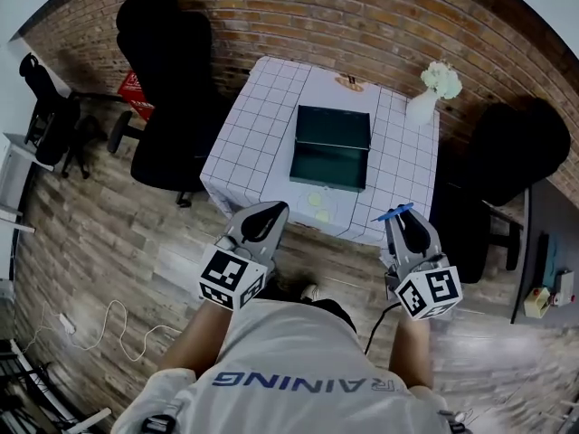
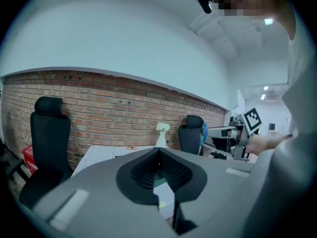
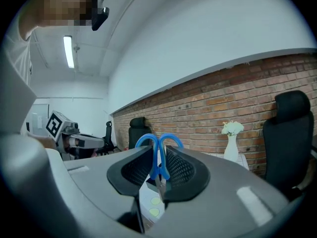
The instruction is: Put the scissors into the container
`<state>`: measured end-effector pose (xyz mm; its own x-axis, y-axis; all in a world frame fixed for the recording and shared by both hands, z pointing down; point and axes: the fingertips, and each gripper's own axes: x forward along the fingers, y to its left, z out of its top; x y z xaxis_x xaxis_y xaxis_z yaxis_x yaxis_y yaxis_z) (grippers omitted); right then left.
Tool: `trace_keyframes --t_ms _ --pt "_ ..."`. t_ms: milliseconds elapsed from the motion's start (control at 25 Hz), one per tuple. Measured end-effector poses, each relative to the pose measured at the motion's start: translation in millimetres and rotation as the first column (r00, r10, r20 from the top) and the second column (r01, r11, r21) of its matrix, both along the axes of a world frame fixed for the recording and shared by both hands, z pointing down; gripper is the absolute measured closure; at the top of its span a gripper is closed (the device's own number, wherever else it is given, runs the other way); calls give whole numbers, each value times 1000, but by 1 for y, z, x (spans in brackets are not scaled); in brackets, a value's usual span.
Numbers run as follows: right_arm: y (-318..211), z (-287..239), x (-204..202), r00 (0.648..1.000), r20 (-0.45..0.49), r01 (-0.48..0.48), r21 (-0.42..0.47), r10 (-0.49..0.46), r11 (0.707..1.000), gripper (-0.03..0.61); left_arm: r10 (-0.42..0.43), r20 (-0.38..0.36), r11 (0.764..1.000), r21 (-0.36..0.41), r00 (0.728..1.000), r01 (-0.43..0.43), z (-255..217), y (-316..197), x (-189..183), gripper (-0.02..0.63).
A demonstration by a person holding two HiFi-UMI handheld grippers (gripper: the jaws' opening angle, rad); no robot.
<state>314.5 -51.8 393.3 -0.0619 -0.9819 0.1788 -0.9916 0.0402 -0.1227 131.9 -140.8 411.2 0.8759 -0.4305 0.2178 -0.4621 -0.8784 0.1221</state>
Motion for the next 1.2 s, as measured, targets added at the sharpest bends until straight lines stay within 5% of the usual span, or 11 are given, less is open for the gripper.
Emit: trace_keyframes --t_ms 640,1200 --pt "-161 20 -25 995 -51 -95 -99 90 991 477 135 -30 989 -54 990 -136 18 -172 -5 612" --pt "-190 55 22 994 -92 33 -250 -57 968 477 12 -17 994 -107 1000 -13 27 -182 27 612"
